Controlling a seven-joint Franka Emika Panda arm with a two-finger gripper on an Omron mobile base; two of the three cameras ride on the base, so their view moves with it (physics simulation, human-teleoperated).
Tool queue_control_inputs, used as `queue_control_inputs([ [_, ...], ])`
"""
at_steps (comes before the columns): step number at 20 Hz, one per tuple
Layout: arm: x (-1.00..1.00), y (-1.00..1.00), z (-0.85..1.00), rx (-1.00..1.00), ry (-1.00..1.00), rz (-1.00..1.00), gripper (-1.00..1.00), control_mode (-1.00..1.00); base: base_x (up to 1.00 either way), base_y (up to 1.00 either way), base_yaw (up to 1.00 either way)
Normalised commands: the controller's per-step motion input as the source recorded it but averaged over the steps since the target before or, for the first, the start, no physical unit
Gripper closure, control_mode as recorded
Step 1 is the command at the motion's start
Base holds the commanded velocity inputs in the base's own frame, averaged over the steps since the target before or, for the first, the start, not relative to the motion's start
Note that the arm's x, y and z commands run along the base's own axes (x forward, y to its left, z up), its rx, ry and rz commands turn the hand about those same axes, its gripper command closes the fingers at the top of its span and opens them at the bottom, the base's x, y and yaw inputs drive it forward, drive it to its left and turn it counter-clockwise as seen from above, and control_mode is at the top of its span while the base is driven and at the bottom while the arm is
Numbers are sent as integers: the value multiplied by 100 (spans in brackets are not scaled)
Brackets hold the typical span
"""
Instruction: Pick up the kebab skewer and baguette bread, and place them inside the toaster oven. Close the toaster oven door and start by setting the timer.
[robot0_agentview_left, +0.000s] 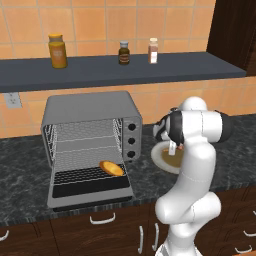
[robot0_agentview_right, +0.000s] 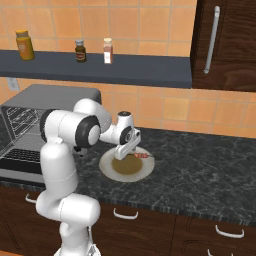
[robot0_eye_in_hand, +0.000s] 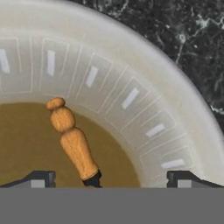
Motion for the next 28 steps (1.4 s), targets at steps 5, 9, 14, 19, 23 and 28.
queue_control_inputs([
  [5, 10, 2, -36, 0, 0, 1, 100, -100, 0, 0, 0],
  [9, -21, 0, -43, 0, 0, 0, 100, -100, 0, 0, 0],
  [14, -57, 0, -40, 0, -2, 0, 100, -100, 0, 0, 0],
  [19, -57, 0, -8, 0, -1, 0, 100, -100, 0, 0, 0],
  [23, -60, -6, 41, 0, -1, 3, 100, -100, 0, 0, 0],
  [28, -88, 4, 98, 0, 0, 12, 100, -100, 0, 0, 0],
])
